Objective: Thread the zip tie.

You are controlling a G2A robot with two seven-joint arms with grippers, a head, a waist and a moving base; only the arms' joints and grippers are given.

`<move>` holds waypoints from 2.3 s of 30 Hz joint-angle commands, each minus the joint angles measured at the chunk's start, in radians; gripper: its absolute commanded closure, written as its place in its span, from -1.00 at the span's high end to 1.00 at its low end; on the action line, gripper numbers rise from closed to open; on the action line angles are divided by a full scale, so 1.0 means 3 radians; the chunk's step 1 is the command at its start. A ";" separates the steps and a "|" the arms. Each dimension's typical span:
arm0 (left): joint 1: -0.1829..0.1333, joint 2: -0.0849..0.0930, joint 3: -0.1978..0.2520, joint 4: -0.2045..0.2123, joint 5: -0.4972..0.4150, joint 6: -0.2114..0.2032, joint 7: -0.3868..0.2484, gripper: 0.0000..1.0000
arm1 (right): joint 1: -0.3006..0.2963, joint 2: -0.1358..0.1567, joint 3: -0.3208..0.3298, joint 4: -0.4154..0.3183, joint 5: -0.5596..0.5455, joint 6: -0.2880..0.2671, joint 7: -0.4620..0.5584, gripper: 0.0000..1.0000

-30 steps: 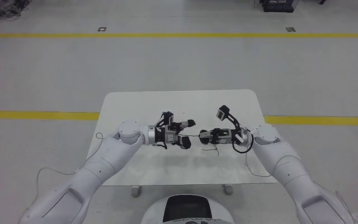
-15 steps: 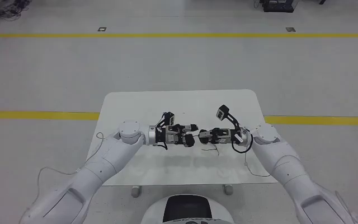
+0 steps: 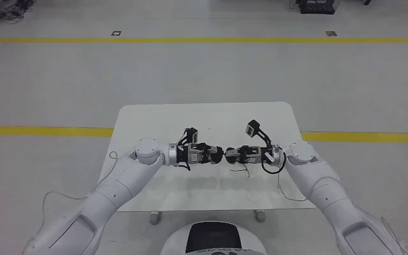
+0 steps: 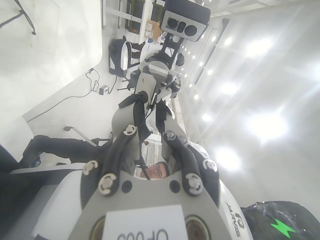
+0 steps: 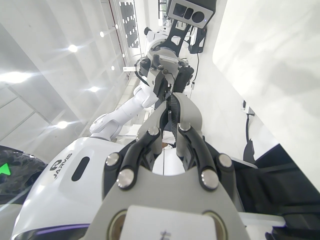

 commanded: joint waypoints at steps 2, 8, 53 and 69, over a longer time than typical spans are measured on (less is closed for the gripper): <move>0.0005 -0.0001 -0.0006 -0.0001 -0.0001 -0.0002 -0.0004 -0.76 | -0.0006 -0.0001 0.0004 0.0001 -0.0016 0.0008 -0.0034 -1.00; 0.0011 -0.0005 -0.0004 0.0000 0.0003 -0.0006 -0.0023 -0.78 | -0.0009 -0.0011 -0.0002 0.0007 0.0013 0.0025 -0.0040 -1.00; 0.0050 -0.0003 -0.0101 0.0040 0.0065 -0.0183 -0.0054 -1.00 | 0.0024 -0.0030 0.0099 0.0129 0.0130 0.0148 0.0070 1.00; 0.0115 0.0036 -0.0126 -0.0056 0.0733 -0.0682 0.0531 -1.00 | 0.0024 -0.0030 0.0099 0.0129 0.0130 0.0148 0.0070 1.00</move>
